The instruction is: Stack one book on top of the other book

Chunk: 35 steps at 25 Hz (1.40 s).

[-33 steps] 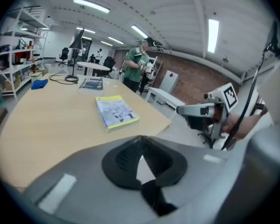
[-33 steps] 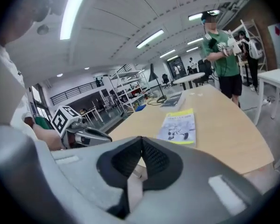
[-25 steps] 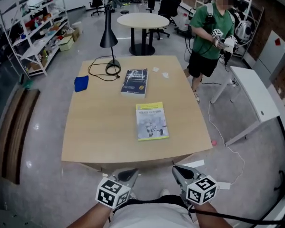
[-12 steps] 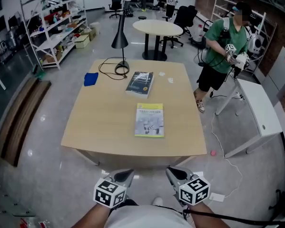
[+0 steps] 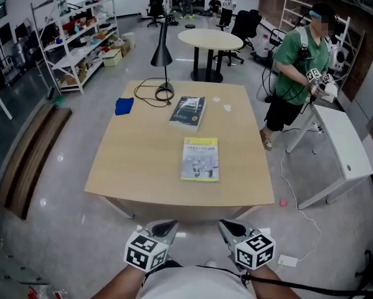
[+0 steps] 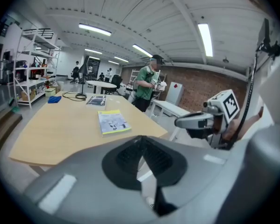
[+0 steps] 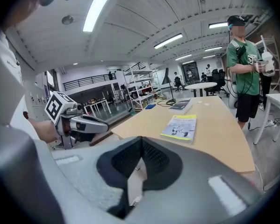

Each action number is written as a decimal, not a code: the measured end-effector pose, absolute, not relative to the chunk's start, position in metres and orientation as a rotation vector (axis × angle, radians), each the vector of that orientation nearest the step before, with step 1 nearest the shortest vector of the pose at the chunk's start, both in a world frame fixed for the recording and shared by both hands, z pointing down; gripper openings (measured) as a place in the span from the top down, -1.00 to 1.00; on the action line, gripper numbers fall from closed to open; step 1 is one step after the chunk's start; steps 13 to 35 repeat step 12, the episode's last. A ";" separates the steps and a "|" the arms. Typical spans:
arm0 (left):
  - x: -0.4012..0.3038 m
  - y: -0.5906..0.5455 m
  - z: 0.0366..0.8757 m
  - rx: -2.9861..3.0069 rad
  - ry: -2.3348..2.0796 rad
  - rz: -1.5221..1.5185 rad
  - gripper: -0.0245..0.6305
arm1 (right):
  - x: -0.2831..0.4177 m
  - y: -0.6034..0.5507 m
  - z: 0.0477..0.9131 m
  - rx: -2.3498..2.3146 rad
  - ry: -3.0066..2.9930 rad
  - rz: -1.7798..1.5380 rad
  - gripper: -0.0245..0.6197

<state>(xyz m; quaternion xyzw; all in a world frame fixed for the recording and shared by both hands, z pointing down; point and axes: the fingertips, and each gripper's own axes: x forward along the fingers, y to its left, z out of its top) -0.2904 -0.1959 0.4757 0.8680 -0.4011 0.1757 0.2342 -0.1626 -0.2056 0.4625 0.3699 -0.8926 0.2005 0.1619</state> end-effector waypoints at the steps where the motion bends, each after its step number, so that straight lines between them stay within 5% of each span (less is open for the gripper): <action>1: -0.292 -0.198 0.476 2.381 -1.103 0.482 0.91 | -0.164 -0.208 0.462 1.057 -2.549 0.572 0.92; 35: -0.289 -0.207 0.471 2.396 -1.069 0.491 0.91 | -0.161 -0.217 0.467 1.094 -2.537 0.617 0.92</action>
